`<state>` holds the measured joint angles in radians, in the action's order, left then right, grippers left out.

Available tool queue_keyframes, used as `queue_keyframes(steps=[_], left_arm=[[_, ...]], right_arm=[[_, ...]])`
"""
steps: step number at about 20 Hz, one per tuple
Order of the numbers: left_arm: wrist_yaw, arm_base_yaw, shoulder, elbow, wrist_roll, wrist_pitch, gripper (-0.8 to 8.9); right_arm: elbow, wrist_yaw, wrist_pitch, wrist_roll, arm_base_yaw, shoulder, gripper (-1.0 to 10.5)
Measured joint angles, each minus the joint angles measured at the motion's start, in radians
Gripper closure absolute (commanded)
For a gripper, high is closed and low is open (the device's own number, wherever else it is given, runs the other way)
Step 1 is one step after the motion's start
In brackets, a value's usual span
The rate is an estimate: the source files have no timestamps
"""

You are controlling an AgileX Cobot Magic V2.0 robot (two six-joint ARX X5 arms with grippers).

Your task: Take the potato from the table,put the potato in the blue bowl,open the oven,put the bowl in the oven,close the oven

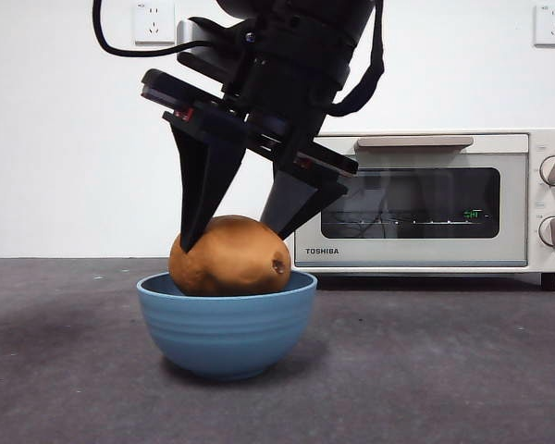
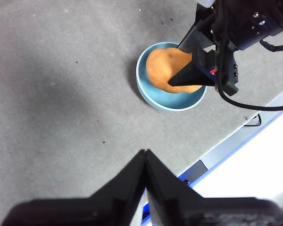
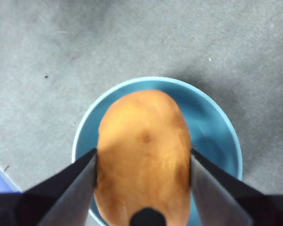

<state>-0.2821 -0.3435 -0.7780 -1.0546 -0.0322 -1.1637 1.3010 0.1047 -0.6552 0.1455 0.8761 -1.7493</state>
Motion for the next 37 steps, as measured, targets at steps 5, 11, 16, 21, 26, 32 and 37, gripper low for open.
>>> queue_keyframes(steps=[5,11,16,21,26,32,37], left_arm=[[0.000,0.000,0.000,0.000,0.000,0.000,8.18],[0.000,0.000,-0.040,0.000,0.000,0.060,8.18],[-0.110,0.000,-0.166,0.000,0.005,0.257,8.19],[-0.209,0.000,-0.378,-0.095,0.026,0.368,8.19],[-0.219,-0.034,-0.633,-0.364,0.026,0.386,8.19],[-0.219,-0.139,-0.923,-0.773,0.026,0.393,8.19],[-0.209,-0.202,-1.165,-1.043,0.026,0.407,8.19]], right_arm=[[0.000,-0.003,-0.002,0.003,0.000,0.000,3.5],[0.141,-0.129,-0.212,0.005,0.000,0.099,4.2],[0.189,-0.388,-0.439,-0.006,-0.023,0.323,9.5],[0.181,-0.468,-0.578,-0.007,-0.146,0.525,9.5],[0.138,-0.472,-0.622,-0.008,-0.338,0.731,9.5],[-0.105,-0.385,-0.578,-0.004,-0.457,0.927,9.5],[-0.384,-0.257,-0.417,0.078,-0.484,1.048,9.5]])
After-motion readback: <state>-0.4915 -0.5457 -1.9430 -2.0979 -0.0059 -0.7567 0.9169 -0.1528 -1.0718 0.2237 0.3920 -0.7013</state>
